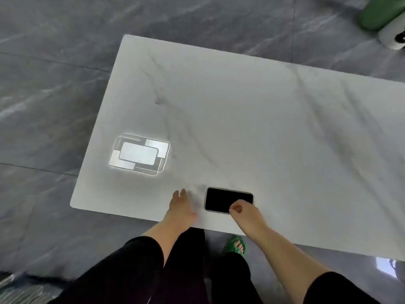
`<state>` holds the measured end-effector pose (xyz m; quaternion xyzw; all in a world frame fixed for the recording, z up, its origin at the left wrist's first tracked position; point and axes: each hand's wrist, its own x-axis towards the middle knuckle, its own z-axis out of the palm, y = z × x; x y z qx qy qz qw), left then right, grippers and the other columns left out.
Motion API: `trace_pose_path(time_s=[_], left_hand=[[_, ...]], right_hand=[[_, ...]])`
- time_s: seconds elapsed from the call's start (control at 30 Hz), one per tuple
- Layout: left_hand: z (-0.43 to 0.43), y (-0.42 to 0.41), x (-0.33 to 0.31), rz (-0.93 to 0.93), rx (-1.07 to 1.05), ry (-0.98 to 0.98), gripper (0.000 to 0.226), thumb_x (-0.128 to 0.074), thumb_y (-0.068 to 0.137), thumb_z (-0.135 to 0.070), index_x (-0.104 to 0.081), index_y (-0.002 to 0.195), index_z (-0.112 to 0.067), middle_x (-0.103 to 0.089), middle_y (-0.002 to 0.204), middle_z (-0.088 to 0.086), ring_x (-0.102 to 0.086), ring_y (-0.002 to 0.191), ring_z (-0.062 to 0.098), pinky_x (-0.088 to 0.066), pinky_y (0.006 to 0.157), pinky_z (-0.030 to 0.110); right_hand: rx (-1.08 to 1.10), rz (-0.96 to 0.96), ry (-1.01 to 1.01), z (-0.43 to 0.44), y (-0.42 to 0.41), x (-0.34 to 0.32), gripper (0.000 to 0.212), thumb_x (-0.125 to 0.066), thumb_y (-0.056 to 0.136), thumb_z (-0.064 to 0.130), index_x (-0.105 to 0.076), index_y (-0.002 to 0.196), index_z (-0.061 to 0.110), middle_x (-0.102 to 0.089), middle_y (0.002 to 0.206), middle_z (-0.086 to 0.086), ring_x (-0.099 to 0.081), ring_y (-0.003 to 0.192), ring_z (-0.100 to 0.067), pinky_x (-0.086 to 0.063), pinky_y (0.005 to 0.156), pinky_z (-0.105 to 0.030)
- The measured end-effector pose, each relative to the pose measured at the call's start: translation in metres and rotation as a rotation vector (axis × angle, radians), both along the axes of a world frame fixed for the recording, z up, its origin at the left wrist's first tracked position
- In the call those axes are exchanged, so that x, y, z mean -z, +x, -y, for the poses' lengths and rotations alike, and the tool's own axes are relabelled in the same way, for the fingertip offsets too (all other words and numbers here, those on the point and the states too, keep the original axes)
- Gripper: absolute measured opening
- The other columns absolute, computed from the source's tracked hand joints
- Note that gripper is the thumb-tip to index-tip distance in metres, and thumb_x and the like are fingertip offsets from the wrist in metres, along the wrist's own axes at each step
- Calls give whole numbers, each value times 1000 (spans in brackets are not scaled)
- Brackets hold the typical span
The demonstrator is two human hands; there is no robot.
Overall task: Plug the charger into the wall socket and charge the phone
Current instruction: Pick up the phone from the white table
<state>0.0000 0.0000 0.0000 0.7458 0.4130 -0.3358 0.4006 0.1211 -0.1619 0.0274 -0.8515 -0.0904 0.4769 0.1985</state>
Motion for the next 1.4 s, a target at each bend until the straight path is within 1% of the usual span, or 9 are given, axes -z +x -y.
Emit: trace_pose_path(time_s=[0.13, 0.23, 0.4, 0.53, 0.67, 0.9, 1.07, 1.23, 1.4], left_hand=[[-7, 14, 40, -47, 296, 143, 140, -69, 61, -65, 32, 144, -16, 32, 156, 10, 27, 145, 28, 8, 117, 55], [-3, 16, 63, -117, 396, 141, 153, -63, 41, -81, 53, 126, -28, 62, 132, 2, 51, 128, 26, 12, 102, 73], [2, 18, 82, -183, 379, 94, 161, -65, 31, -83, 57, 122, -30, 68, 126, 1, 64, 114, 25, 34, 78, 72], [3, 18, 87, -195, 371, 108, 162, -72, 34, -78, 56, 122, -31, 68, 126, 2, 65, 113, 26, 36, 75, 71], [5, 18, 86, -196, 380, 107, 163, -73, 34, -77, 57, 121, -31, 68, 125, 2, 65, 113, 26, 37, 75, 69], [5, 21, 85, -221, 382, 99, 163, -74, 34, -76, 60, 116, -32, 71, 121, 1, 67, 109, 26, 33, 78, 72], [-8, 26, 68, -266, 480, 29, 158, -69, 37, -81, 59, 116, -32, 72, 116, 0, 58, 119, 28, 6, 99, 79], [-14, 31, 29, -167, 551, 48, 122, -62, 68, -71, 23, 147, -34, 22, 160, 2, 2, 149, 31, -22, 113, 61], [39, 34, -10, -75, 559, -148, 97, -51, 87, -56, 22, 147, -33, 9, 162, 9, -8, 150, 23, -13, 120, 41]], right_hand=[[-267, 268, -97, -16, 8, 36, 49, -57, 87, 31, -48, 134, 21, -53, 137, 1, -50, 124, -21, -39, 101, -35], [-506, 364, -141, -13, 10, 63, 91, -62, 77, 53, -18, 149, 20, -20, 158, -2, -14, 146, -21, -13, 118, -41], [-697, 354, -231, 4, 8, 97, 132, -68, 59, 72, 16, 149, 25, 19, 159, -5, 21, 146, -26, 12, 115, -54], [-709, 497, -149, 12, 12, 105, 121, -71, 59, 71, -9, 152, 25, -11, 158, -12, -6, 146, -32, -8, 117, -57], [-744, 701, -44, 14, 18, 107, 103, -78, 54, 66, -49, 137, 12, -57, 122, -16, -54, 114, -37, -40, 101, -56], [-703, 538, -155, 1, 24, 100, 86, -68, 62, 62, -47, 125, 8, -51, 116, -10, -50, 104, -32, -43, 91, -40], [-74, 116, -191, 9, 19, 71, 79, -68, 58, 57, -43, 115, 8, -46, 105, -3, -56, 95, -26, -52, 79, -39], [525, -203, -111, 73, -12, 37, 67, -69, 57, 44, -47, 106, 5, -59, 84, -2, -59, 69, -17, -45, 55, -27], [953, -332, -74, 168, -61, -3, 62, -68, 74, 37, -40, 119, 7, -58, 90, -7, -59, 74, -18, -45, 55, -28]])
